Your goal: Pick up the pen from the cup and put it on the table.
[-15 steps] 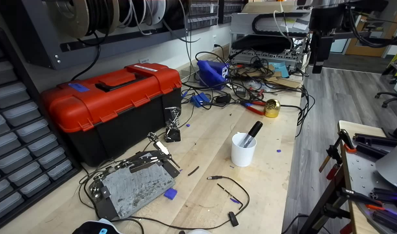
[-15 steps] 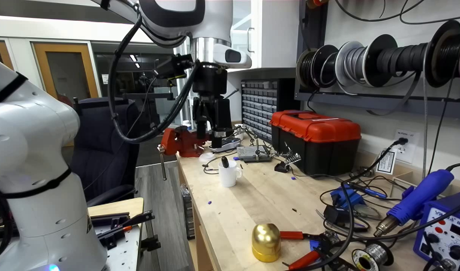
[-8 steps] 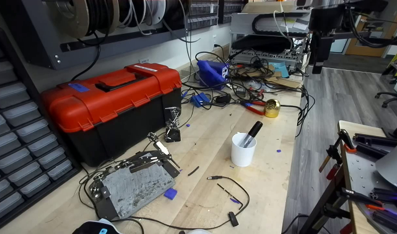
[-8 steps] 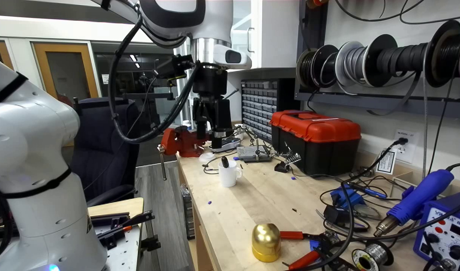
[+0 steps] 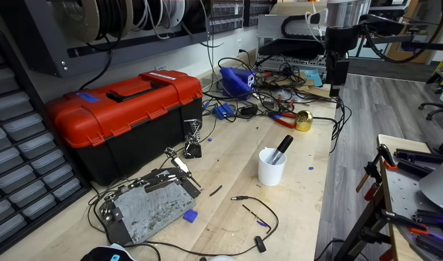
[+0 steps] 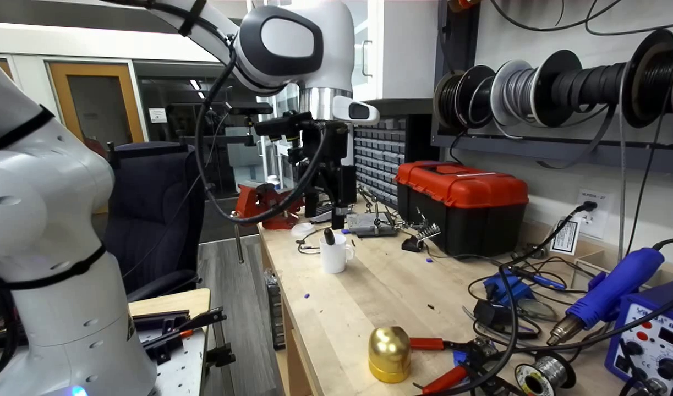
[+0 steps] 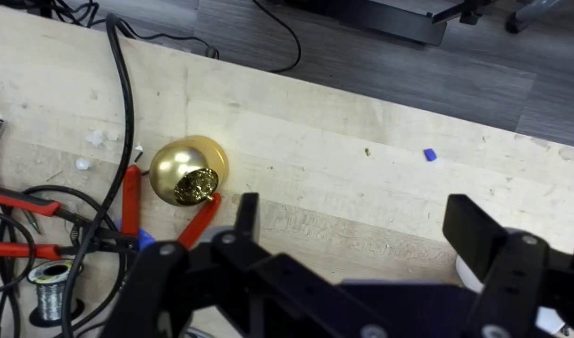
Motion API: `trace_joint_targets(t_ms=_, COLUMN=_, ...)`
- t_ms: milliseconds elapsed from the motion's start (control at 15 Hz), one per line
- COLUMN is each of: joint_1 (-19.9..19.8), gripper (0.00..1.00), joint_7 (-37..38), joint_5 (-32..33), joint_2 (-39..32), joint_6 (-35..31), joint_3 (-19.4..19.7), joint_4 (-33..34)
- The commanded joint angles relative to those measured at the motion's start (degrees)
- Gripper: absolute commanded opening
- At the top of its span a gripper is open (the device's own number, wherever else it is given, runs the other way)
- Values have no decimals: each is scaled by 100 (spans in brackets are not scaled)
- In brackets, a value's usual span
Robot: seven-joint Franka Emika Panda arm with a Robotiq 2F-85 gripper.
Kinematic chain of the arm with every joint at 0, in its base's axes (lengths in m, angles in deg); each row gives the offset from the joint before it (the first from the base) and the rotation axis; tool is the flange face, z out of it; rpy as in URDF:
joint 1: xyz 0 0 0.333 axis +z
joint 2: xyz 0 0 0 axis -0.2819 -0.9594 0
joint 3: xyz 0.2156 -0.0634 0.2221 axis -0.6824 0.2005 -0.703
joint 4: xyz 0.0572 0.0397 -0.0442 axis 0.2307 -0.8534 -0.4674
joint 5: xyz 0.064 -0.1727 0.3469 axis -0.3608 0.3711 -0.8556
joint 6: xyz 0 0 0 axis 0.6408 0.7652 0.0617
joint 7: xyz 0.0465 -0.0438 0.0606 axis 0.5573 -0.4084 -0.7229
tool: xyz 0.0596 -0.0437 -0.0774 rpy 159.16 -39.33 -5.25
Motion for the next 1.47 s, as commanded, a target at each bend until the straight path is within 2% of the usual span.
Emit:
trace_joint_targets(t_ms=0, joint_1=148, gripper=100, joint_7=16, joint_5=4, joint_2=-623, joint_6=-334, joint_3=-148, joint_4=336)
trace_joint_targets(t_ms=600, joint_1=397, gripper=100, joint_7=3, joint_5=-447, joint_2=-1619, joint_6=-890, joint_3=-350, joint_4=896)
trace_joint_targets(t_ms=1400, joint_1=747, gripper=100, joint_7=151, joint_5=-1225, joint_2=-2083, joint_6=-702, joint_3=-842, joint_4=1378)
